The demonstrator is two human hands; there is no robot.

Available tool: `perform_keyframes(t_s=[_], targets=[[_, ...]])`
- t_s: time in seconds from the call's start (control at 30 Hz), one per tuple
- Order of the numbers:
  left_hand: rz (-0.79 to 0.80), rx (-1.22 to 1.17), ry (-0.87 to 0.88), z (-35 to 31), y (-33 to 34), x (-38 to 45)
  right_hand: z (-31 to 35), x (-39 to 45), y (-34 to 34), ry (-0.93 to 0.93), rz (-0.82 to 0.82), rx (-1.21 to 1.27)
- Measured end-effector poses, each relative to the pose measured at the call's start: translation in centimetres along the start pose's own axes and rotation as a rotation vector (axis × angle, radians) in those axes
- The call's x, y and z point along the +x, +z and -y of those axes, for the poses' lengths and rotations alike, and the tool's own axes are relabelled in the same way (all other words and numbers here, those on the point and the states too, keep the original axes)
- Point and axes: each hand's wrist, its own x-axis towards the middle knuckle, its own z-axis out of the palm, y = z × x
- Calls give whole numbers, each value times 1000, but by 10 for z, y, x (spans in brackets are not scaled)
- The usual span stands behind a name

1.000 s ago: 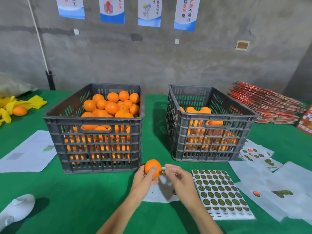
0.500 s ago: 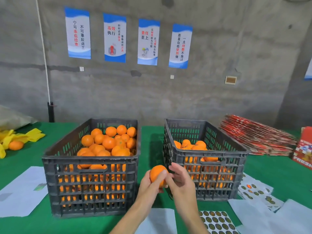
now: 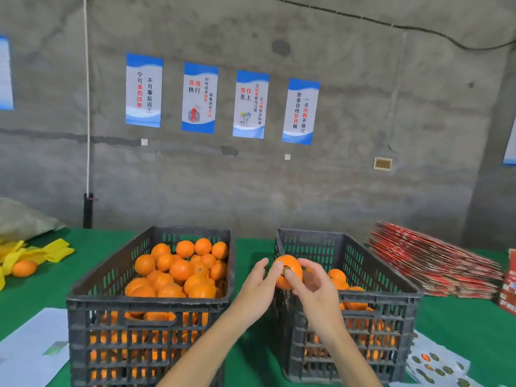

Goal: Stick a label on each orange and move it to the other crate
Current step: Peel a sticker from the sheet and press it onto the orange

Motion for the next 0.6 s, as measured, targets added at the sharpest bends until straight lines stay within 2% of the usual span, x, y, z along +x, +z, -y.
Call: perform_keyframes(t_s=[0.1,0.23,0.37,0.43,0.5,0.6], targets=[[-74,29,26,-2,-33,14,-8,27,-16,-94,-104,-305],[-95,226,-39,7,-100,31,-26,49,-37,-130,-156,-688],[-126,620,-14,37,-164,49,-36,57,-33,-159,-148,-748],[-1,859,-143,54,-187,58,-40,57,-22,-213,-155,-737],[219,1102,-358,66,-200,65,-43,54,-9,-282,-166,-694],[414,1211,-549,69,-201,77,-48,47,12,-404,-148,-669]])
